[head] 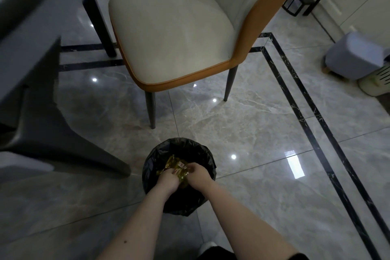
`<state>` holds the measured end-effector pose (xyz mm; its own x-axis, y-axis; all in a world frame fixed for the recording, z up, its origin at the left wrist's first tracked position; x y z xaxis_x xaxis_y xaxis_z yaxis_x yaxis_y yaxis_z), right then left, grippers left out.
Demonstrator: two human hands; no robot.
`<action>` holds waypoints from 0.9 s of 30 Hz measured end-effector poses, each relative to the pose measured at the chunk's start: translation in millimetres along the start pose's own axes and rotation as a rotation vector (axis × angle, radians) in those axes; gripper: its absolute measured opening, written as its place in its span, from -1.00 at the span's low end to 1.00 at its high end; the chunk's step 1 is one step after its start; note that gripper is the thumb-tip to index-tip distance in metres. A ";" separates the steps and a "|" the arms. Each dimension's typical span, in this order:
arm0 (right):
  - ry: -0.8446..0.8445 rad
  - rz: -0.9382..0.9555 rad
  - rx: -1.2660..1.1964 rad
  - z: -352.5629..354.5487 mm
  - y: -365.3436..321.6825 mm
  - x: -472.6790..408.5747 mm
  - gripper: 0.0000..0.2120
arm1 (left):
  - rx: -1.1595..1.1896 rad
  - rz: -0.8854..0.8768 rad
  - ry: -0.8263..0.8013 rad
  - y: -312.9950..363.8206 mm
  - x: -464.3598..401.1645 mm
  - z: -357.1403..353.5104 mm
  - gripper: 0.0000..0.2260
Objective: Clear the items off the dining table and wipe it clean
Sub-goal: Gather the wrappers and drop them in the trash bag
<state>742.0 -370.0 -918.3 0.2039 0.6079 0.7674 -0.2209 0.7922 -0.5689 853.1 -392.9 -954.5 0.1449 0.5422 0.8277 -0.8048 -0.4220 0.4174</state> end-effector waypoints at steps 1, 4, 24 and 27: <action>0.007 -0.003 -0.006 3.7 -5.6 8.8 -0.60 | -0.017 0.002 0.010 5.2 10.1 6.0 -0.65; 0.056 -0.005 -0.036 18.5 -26.0 38.0 -0.57 | -0.034 -0.011 0.056 22.0 43.0 28.9 -0.65; 0.215 0.227 -0.179 89.0 -227.5 229.2 -0.66 | 0.045 -0.301 0.319 150.1 261.5 203.8 -0.72; 0.283 0.322 -0.137 97.2 -270.7 261.1 -0.68 | 0.123 -0.342 0.394 162.4 291.9 238.5 -0.75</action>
<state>762.3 -431.0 -535.2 0.4025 0.8000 0.4450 -0.1909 0.5487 -0.8139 902.0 -476.5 -555.7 0.1406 0.8853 0.4432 -0.6727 -0.2430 0.6989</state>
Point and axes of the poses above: each hand's wrist, its own x-axis away from the middle knuckle, its own z-axis out of the back of the hand, y = z × x, the point moved 9 cm from there along -x, towards the middle knuckle, and after that the axes turned 12 degrees about -x, right-handed, at the moved point
